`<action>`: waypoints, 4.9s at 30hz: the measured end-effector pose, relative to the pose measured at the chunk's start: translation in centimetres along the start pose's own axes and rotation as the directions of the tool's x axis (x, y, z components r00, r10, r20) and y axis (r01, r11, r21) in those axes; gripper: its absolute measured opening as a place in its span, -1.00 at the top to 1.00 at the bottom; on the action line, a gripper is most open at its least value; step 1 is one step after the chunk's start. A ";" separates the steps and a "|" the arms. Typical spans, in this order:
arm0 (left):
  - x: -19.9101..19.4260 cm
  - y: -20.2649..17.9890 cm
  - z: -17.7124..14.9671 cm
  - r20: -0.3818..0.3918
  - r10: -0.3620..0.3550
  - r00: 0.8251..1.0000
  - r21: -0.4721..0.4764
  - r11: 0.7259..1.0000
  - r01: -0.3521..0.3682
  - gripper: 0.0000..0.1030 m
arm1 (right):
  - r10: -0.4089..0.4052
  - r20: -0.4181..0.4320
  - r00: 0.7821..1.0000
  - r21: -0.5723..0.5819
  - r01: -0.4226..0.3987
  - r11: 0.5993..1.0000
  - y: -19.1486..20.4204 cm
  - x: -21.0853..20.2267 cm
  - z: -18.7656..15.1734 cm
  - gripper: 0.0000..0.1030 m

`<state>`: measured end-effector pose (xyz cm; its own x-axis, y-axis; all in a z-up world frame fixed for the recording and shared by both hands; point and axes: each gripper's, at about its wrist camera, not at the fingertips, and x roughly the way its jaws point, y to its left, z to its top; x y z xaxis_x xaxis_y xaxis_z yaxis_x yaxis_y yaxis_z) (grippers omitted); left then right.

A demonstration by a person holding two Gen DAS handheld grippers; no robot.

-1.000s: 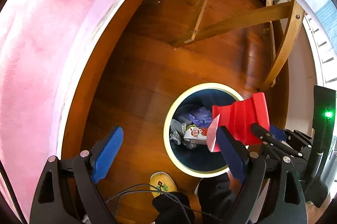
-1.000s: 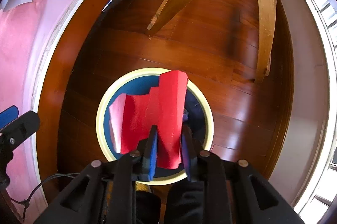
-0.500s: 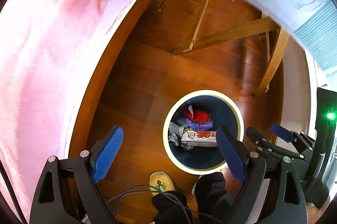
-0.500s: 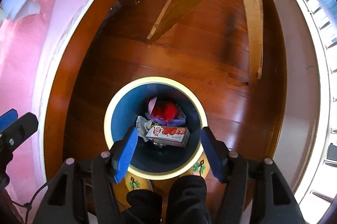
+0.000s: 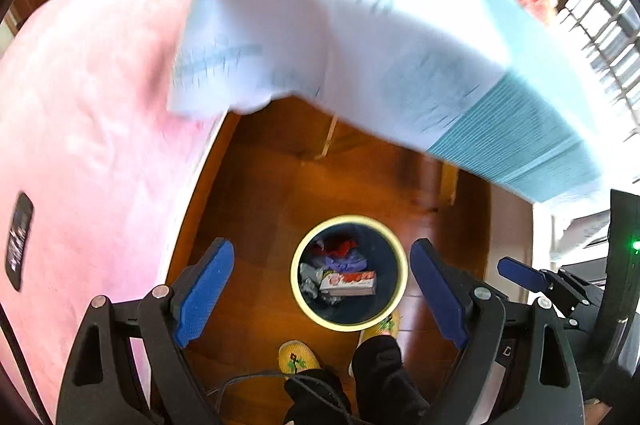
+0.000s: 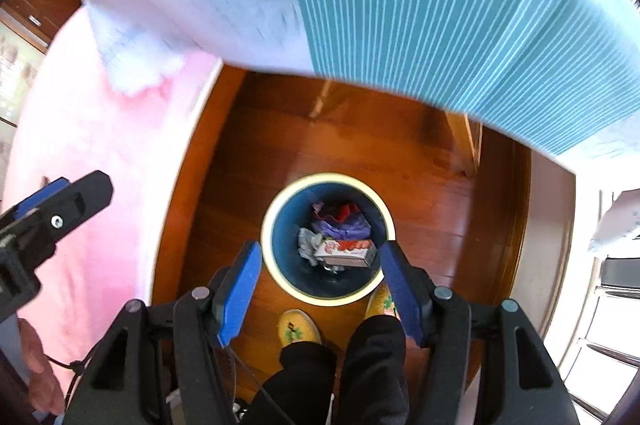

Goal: Collect trash
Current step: 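Raise both tools back toward the table, then grasp the white-black snack wrapper with the left tool while the right tool grasps the orange foil bag, then carry the wrapper and orange bag down over the blue bin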

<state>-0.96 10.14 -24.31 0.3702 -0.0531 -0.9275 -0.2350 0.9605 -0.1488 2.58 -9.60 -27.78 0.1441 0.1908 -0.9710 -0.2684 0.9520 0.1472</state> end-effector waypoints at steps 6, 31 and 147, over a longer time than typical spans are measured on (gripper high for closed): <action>-7.5 -0.9 2.5 0.082 -0.071 0.994 0.012 0.997 0.070 -0.72 | 0.037 0.128 0.991 0.014 -0.039 0.999 0.3 -8.9 1.3 -0.21; -25.3 -5.6 13.0 0.379 -0.152 0.913 0.240 0.969 0.062 -0.72 | -0.093 0.605 0.790 0.123 0.023 0.992 -0.8 -30.6 5.3 -0.21; -10.0 -7.5 10.5 -0.097 -0.144 0.985 0.317 0.934 0.167 0.00 | 0.126 0.325 0.937 -0.215 -0.057 0.975 0.2 -20.6 5.2 0.94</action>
<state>6.56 6.30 -10.32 0.3111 -0.2167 -0.9253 0.1271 0.9744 -0.1855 4.51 -12.05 -6.72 0.4105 0.3767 -0.8304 -0.4745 0.8659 0.1582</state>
